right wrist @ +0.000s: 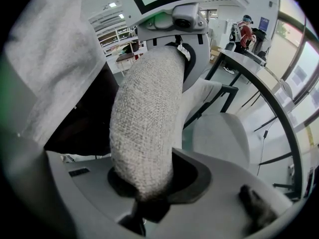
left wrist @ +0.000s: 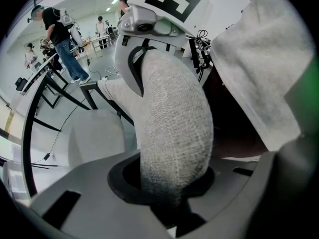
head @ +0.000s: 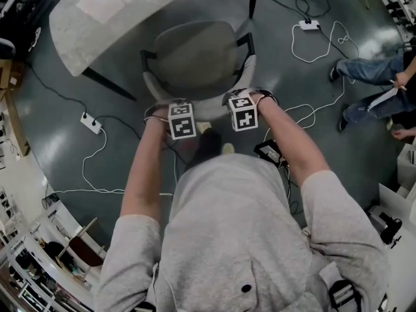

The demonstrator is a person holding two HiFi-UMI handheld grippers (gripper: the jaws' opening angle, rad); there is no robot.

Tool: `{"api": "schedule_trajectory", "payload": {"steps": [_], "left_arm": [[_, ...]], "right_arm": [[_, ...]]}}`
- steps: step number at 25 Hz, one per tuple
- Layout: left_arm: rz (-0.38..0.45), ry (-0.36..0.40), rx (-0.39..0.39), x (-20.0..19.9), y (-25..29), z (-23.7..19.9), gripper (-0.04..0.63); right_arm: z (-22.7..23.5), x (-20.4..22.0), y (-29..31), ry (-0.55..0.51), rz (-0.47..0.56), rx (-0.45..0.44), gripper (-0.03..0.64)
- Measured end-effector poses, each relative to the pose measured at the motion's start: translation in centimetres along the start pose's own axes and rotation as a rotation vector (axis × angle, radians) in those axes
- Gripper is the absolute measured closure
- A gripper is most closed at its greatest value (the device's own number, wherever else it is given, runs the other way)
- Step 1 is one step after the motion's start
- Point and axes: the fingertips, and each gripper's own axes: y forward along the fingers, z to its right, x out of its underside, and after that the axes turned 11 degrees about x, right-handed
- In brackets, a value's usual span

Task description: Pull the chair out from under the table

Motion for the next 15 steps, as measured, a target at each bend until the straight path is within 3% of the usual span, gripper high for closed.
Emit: {"api": "schedule_trajectory", "payload": {"steps": [15], "left_arm": [[0.007, -0.013, -0.001, -1.7, 2.2, 5.2, 0.482]], "right_arm": [[-5.6, 0.1, -0.6, -0.017, 0.003, 0.001, 0.518]]}}
